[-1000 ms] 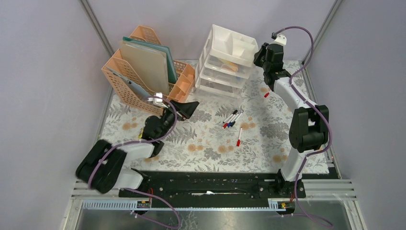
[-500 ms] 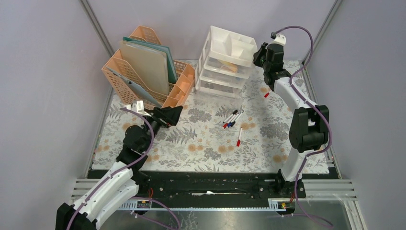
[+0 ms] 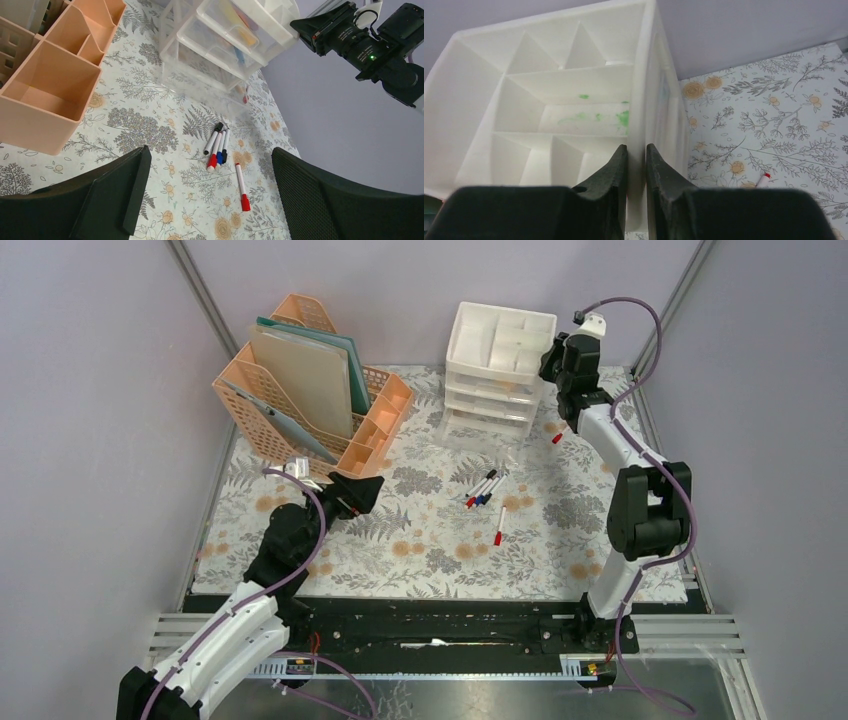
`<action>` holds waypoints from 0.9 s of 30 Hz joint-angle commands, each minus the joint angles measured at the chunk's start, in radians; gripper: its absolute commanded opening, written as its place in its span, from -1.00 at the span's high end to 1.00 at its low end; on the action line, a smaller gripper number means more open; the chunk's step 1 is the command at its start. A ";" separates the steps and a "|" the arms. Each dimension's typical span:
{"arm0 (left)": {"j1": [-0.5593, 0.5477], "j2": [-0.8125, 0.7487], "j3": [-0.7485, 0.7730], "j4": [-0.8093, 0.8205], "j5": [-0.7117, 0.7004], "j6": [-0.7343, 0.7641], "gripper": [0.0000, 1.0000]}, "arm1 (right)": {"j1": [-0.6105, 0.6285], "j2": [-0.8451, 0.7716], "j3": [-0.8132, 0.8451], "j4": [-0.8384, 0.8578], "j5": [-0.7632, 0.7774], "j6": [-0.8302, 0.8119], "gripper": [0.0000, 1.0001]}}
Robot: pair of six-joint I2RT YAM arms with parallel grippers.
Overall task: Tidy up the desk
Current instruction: Open the drawer in the storage box.
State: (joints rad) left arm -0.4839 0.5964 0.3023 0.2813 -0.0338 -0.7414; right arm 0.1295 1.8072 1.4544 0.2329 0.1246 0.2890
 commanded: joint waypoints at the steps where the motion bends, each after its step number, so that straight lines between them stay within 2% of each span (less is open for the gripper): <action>1: 0.005 -0.006 0.018 0.027 0.004 -0.004 -0.91 | -0.018 -0.054 0.033 0.101 0.053 0.039 1.00; 8: 0.005 0.011 0.021 0.041 0.029 -0.036 -0.92 | -0.013 0.044 0.134 0.033 0.052 0.111 1.00; 13: 0.004 0.054 0.022 0.097 0.140 -0.051 -0.93 | -0.013 0.012 0.081 0.063 -0.078 0.041 1.00; 14: 0.003 0.072 0.023 0.108 0.161 -0.054 -0.93 | -0.013 -0.004 0.055 0.074 -0.098 0.018 0.92; 16: -0.012 0.117 0.030 0.132 0.192 -0.050 -0.95 | -0.013 -0.037 0.023 0.075 -0.122 -0.025 0.62; 18: -0.053 0.164 0.045 0.145 0.180 -0.019 -0.97 | -0.012 -0.081 -0.016 0.080 -0.174 -0.075 0.15; 23: -0.234 0.293 0.145 0.089 0.027 0.123 -0.97 | -0.024 -0.205 -0.106 0.050 -0.245 -0.206 -0.78; 25: -0.271 0.345 0.180 0.068 -0.021 0.163 -0.97 | -0.041 -0.260 -0.137 0.020 -0.293 -0.241 -0.98; 27: -0.305 0.391 0.209 0.060 -0.062 0.198 -0.98 | -0.065 -0.312 -0.167 -0.028 -0.385 -0.275 -0.99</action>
State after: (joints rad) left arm -0.7353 0.9218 0.4175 0.3309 0.0200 -0.6613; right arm 0.1013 1.6299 1.3205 0.2268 -0.1005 0.1253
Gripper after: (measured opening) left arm 0.987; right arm 0.986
